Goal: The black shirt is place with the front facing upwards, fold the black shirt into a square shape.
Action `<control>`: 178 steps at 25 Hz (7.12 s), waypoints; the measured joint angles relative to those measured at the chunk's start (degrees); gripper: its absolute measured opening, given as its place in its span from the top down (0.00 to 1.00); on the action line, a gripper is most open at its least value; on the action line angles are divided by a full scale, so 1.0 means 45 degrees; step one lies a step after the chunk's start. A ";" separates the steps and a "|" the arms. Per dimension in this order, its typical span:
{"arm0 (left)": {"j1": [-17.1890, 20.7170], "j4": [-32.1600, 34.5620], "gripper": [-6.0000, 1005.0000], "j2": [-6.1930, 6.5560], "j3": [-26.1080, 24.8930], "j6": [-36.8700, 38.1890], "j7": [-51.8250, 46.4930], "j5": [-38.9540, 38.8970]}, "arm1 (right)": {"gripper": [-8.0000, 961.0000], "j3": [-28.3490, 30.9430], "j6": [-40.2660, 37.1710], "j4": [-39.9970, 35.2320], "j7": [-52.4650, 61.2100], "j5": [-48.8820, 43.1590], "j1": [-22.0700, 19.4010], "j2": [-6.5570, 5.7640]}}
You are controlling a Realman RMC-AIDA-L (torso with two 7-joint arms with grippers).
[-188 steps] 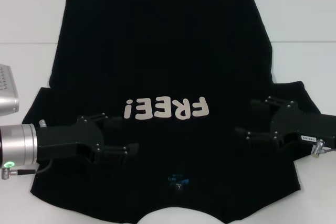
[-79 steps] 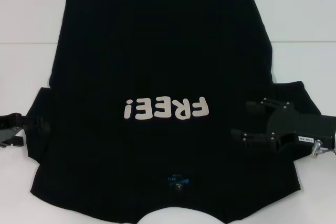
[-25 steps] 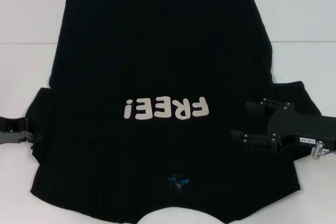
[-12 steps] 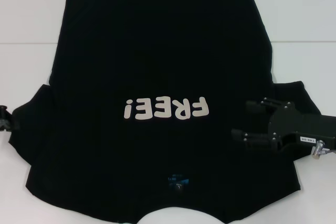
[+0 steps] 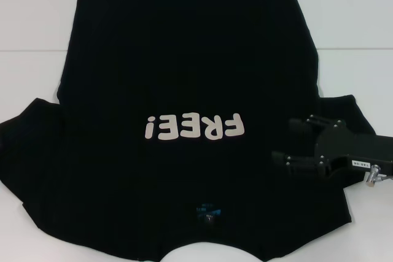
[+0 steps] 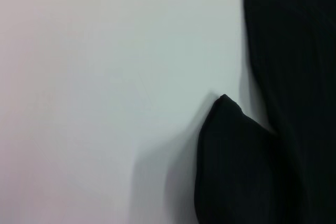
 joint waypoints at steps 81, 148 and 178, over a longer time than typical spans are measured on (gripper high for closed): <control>0.1495 0.0289 0.08 -0.3576 0.0356 0.4447 1.6647 -0.6790 | 0.05 -0.0099 -0.1816 -0.4077 1.8978 -0.9312 0.2620 -0.2080; 0.1465 -0.0128 0.08 -0.3604 0.0297 0.4240 1.6595 -0.6807 | 0.98 -0.0965 0.0916 -0.1310 1.8760 -0.9282 0.3327 -0.1894; 0.1422 -0.0148 0.08 -0.3533 0.0262 0.4138 1.6548 -0.6800 | 0.92 -0.3318 0.0565 -0.2974 1.7384 -0.7660 0.4470 -0.0713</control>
